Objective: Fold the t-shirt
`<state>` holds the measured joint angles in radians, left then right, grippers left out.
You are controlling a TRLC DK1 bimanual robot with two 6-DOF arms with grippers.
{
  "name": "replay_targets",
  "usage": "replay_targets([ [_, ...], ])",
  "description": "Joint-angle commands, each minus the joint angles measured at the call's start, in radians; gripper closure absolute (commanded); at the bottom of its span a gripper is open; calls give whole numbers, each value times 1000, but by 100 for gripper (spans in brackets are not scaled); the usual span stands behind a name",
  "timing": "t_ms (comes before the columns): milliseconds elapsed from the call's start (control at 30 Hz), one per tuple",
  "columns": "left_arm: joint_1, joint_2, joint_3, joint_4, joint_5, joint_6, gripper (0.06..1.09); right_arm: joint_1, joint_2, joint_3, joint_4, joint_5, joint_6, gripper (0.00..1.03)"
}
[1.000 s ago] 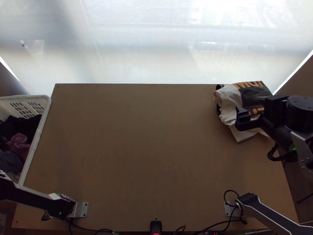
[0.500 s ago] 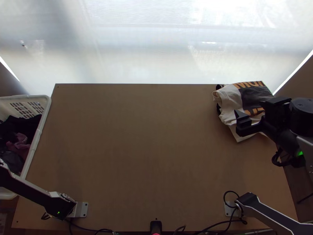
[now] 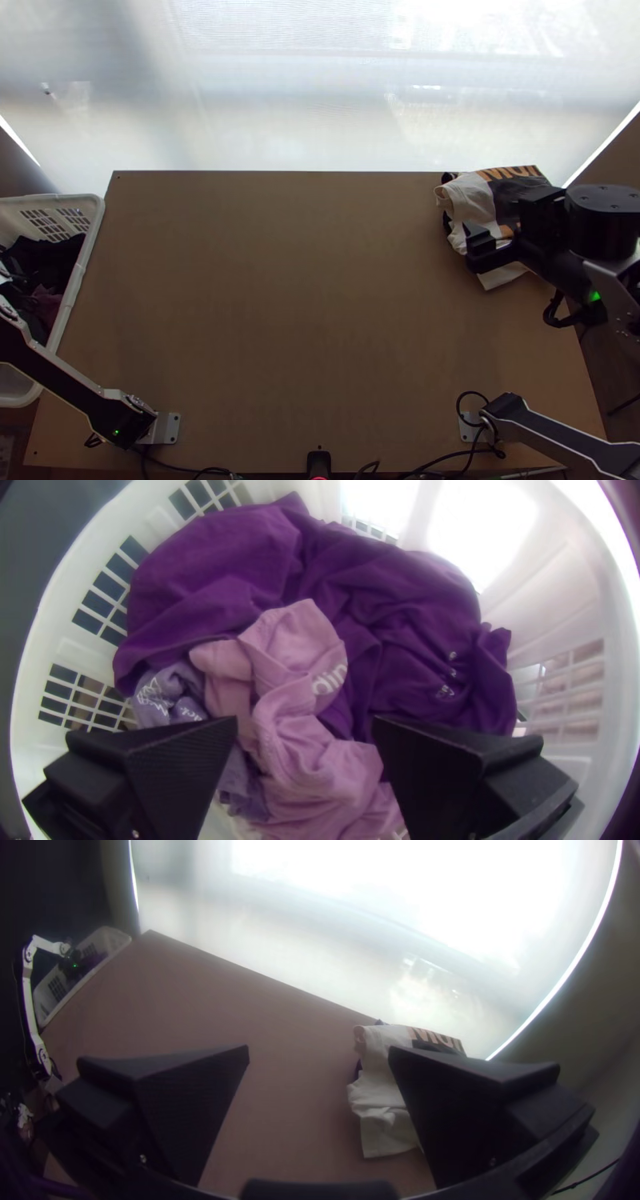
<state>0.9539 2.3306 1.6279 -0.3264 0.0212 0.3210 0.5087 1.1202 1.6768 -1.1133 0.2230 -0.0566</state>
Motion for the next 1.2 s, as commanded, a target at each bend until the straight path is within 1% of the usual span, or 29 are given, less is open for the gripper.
replay_targets([
  [0, -14, 101, 82, 50, -61, -5, 18, 13, 59, 50, -2, 1, -5, 5],
  [33, -15, 113, 95, 50, -67, -5, 21, 14, 64, 52, -2, 1, -5, 5],
  [133, -21, 142, 116, 52, -84, 4, 39, 14, 72, 52, -2, 1, -5, 5],
  [200, -21, 151, 118, 52, -86, 15, 62, 14, 78, 55, 0, 3, -5, 5],
  [233, -21, 151, 118, 50, -84, 20, 77, 14, 81, 58, 0, 3, -5, 5],
  [267, -18, 150, 118, 47, -83, 26, 86, 14, 86, 60, 0, 3, -5, 5],
  [333, -12, 141, 118, 18, -70, 26, 94, 16, 96, 69, 0, 3, -5, 5],
  [400, -6, 130, 113, -20, -32, 27, 104, 16, 105, 67, 1, 4, -5, 5],
  [433, -1, 127, 105, -31, -17, 35, 105, 16, 109, 64, 1, 4, -5, 5],
  [533, 17, 115, 84, -43, -15, 46, 105, 16, 119, 50, 12, 4, -5, 5],
  [567, 22, 96, 84, -71, -12, 36, 105, 16, 124, 47, 13, 4, -5, 5],
  [633, 23, 26, 79, -152, 43, 7, 105, 16, 130, 46, 17, 4, -5, 5],
  [733, 14, -154, 10, -221, 146, -8, 105, 16, 133, 44, 23, 3, 0, 5],
  [767, 2, -218, -16, -240, 154, -7, 105, 16, 135, 40, 23, 3, 1, 5],
  [833, -29, -350, -62, -283, 197, 6, 105, 16, 135, 35, 27, 3, 6, 5],
  [900, -64, -487, -92, -329, 207, 13, 105, 16, 135, 24, 32, 3, 8, 5],
  [1000, -122, -685, -99, -435, 281, 20, 105, 14, 135, 6, 38, 3, 8, 5],
  [1067, -188, -818, -94, -499, 306, 30, 105, 10, 135, -5, 43, 3, 8, 5],
  [1167, -336, -1010, -88, -565, 309, 38, 105, -7, 135, -17, 43, 3, 14, 5],
])
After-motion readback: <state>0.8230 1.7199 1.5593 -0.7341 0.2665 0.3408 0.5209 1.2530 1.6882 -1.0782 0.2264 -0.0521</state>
